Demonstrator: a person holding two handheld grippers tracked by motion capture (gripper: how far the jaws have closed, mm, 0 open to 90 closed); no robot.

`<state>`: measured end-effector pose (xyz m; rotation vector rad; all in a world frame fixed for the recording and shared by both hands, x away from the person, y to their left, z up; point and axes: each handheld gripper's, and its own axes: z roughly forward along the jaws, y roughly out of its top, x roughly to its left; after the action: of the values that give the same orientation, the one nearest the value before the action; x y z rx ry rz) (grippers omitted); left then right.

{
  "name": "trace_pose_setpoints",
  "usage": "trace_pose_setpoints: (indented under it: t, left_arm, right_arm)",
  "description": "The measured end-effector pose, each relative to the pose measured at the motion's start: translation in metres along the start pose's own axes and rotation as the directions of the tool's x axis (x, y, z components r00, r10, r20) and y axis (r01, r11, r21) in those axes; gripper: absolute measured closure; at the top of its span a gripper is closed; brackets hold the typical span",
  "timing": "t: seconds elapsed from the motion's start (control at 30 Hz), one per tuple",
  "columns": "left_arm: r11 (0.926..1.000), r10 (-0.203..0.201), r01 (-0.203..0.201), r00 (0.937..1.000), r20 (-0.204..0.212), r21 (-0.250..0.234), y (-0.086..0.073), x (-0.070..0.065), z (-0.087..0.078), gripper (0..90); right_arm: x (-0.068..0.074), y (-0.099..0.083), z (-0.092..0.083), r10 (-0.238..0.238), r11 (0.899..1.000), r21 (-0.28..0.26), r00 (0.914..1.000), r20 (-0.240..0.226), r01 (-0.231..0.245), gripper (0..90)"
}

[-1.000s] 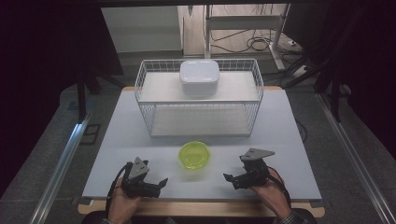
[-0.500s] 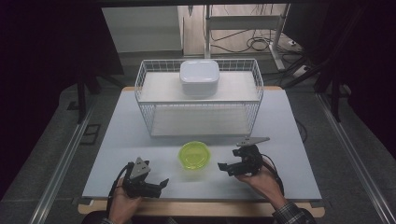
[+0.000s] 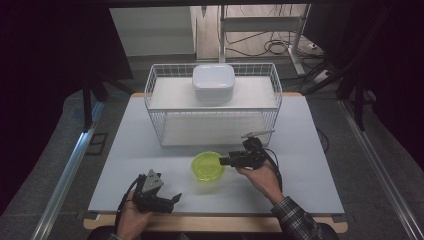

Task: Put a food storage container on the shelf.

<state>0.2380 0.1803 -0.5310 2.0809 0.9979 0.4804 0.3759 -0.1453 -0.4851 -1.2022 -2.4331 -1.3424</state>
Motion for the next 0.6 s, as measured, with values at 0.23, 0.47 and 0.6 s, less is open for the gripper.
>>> trace_pose_setpoints:
  t: [0.23, 0.47, 0.6]
  left_arm:
    - [1.0000, 0.002, -0.002, 1.0000, 0.000, -0.001, 0.000, 0.000, 0.000, 1.4]
    - [0.9999, 0.010, -0.010, 0.9999, 0.004, 0.004, 0.000, -0.001, 0.001, 1.4]
    - [0.9999, 0.012, -0.012, 0.9999, 0.003, 0.002, 0.000, -0.001, 0.001, 1.6]
  right_arm:
    - [-0.008, 0.005, 0.015, 0.099, 0.994, 0.051, 0.9944, -0.037, -0.097, 53.7]
    - [-0.019, 0.004, 0.021, 0.195, 0.979, 0.077, 0.9751, -0.105, -0.188, 66.7]
    - [-0.020, 0.005, 0.022, 0.220, 0.974, 0.087, 0.9676, -0.123, -0.211, 77.5]
